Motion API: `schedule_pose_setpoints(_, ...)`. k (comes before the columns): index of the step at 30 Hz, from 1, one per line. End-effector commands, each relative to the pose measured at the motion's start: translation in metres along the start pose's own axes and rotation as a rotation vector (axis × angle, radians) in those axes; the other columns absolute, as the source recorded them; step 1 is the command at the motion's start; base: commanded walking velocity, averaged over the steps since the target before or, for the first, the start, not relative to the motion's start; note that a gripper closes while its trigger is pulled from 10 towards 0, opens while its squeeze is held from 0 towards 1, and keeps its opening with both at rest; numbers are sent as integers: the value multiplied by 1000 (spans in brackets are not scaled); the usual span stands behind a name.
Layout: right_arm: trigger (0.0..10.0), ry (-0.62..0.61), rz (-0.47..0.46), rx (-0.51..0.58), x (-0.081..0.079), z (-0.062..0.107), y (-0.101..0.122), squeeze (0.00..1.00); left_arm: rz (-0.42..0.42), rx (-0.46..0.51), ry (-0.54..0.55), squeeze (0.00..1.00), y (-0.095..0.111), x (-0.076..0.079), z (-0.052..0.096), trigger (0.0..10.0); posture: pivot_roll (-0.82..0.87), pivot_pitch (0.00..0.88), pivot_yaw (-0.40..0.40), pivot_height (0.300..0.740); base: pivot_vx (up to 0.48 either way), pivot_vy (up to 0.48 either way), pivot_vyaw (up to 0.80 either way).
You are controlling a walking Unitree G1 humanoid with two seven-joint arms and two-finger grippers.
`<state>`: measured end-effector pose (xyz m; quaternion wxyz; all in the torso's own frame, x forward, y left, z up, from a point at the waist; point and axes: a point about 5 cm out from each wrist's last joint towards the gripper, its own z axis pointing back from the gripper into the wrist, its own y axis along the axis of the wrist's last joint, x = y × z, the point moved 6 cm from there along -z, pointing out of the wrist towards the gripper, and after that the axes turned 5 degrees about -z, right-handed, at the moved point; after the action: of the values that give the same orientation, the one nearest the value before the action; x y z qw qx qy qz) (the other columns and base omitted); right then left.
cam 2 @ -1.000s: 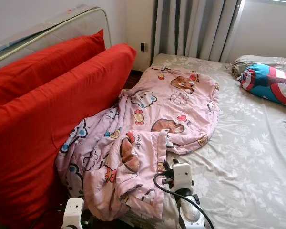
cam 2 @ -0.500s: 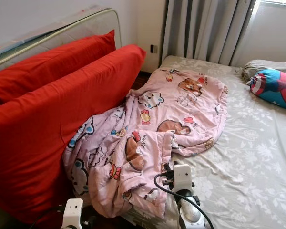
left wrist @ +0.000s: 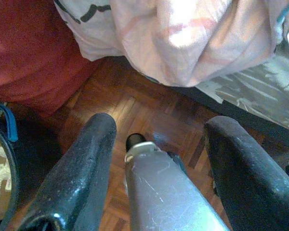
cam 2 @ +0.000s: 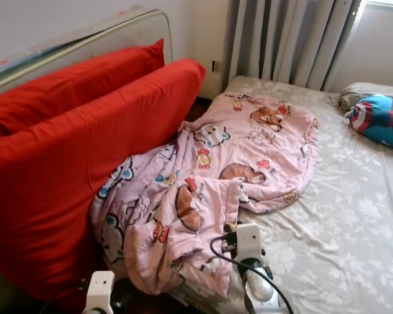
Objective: Clean up the room
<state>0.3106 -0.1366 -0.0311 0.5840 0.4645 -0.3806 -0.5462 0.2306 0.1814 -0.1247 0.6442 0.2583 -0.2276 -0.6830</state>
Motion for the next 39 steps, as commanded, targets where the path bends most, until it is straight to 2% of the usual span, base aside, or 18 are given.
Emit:
schedule_pose_setpoints(1, 10000, -3, -5, -9, 0, 0, -2, 0, -2, -12, 9, 0, -4, -3, 1, 10000, -87, 0, -15, 664, 0, 0, 0)
schedule_pose_setpoints(28, 10000, 19, 10, -41, -5, -2, -6, 0, -3, -7, 9, 0, -4, -3, 1, 10000, -91, 0, -11, 664, 0, 0, 0)
schedule_pose_setpoints(32, 10000, 30, 8, -41, -6, -2, -6, 0, 1, 32, 28, 0, 1, -5, 1, 10000, -93, 0, -12, 664, 0, 0, 0)
schedule_pose_setpoints(39, 10000, 37, 7, -33, -6, -2, -4, 0, 75, 148, 54, 0, 16, -8, 4, 10000, -99, 0, -15, 664, 0, 0, 0)
